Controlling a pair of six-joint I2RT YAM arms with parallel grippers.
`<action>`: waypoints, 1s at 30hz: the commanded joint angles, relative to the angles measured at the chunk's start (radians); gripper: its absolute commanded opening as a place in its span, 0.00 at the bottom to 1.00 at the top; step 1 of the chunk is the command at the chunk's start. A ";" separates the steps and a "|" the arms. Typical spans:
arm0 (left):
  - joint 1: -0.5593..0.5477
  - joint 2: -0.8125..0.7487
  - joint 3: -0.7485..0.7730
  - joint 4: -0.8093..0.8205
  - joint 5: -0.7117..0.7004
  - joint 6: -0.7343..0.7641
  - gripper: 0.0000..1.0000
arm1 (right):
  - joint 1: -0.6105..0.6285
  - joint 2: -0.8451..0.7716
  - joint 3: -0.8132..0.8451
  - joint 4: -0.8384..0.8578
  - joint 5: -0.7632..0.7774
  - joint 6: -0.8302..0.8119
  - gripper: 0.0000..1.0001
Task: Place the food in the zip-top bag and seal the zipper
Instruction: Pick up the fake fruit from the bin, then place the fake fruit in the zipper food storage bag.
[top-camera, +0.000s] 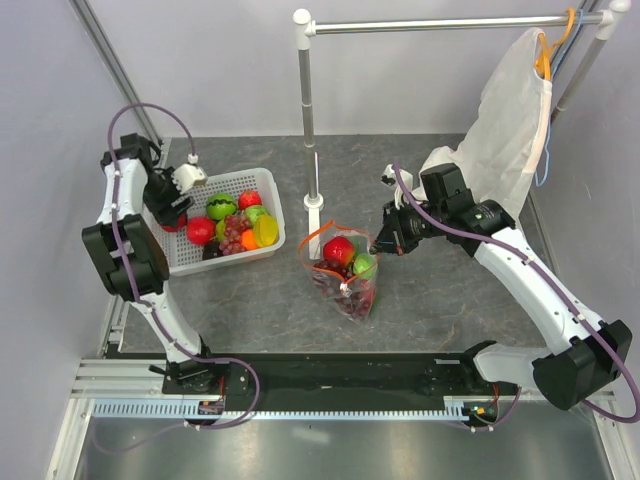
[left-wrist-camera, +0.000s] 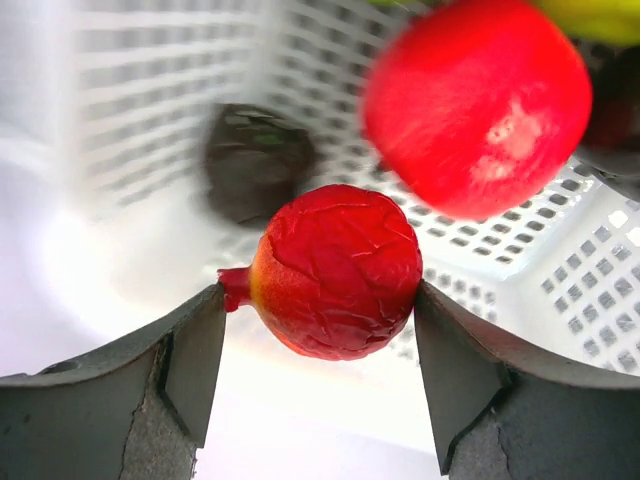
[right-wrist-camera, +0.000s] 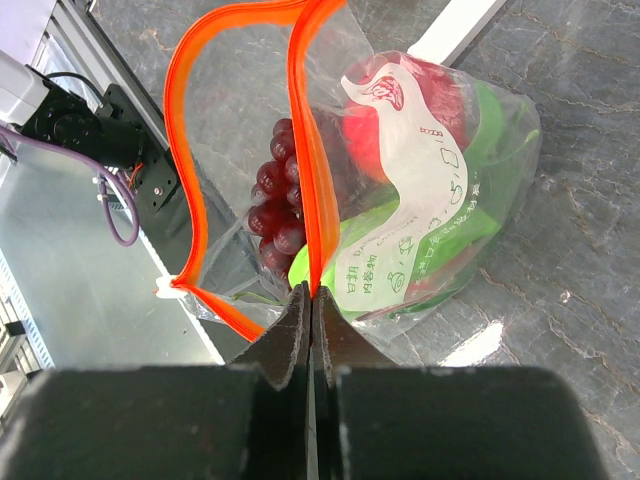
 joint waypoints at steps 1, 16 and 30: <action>-0.002 -0.124 0.186 -0.137 0.115 -0.075 0.49 | 0.000 -0.005 0.022 0.015 -0.011 -0.021 0.00; -0.624 -0.359 0.347 -0.265 0.566 -0.549 0.52 | 0.000 -0.004 0.028 0.018 -0.017 -0.035 0.00; -0.999 -0.258 0.193 -0.082 0.468 -0.778 0.66 | 0.000 -0.013 0.040 0.021 -0.034 -0.033 0.00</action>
